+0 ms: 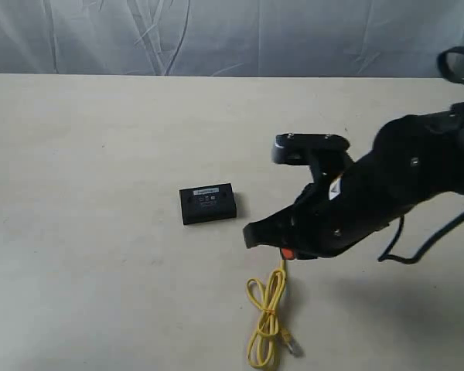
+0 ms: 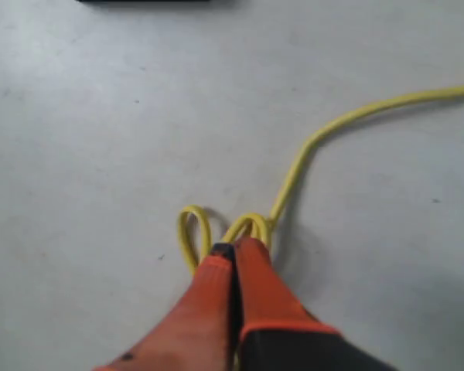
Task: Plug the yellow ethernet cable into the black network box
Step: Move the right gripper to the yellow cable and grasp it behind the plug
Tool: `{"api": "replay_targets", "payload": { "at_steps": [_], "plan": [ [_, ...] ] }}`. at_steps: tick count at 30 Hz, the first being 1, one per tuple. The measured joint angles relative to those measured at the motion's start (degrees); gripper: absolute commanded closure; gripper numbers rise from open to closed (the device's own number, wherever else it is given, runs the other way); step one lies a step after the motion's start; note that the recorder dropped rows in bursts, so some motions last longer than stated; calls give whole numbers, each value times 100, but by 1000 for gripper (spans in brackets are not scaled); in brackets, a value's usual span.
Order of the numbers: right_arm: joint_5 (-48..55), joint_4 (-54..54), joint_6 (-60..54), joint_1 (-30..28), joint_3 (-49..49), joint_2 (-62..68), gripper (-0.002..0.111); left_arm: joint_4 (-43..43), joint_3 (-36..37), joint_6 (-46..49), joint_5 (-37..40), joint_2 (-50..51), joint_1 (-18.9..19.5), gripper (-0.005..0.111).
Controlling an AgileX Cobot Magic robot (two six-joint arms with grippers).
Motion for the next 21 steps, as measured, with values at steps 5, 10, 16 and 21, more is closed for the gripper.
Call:
{"api": "replay_targets", "payload": {
  "at_steps": [5, 10, 16, 21],
  "plan": [
    [-34, -572, 858, 391, -318, 587, 108, 0, 0, 0, 0, 0, 0, 107],
    [124, -2046, 2604, 593, -516, 961, 108, 0, 0, 0, 0, 0, 0, 107],
    [110, -3085, 3931, 603, -699, 1206, 94, 0, 0, 0, 0, 0, 0, 107],
    [-80, -3252, 4418, 603, -728, 1450, 61, 0, 0, 0, 0, 0, 0, 107]
  ]
}}
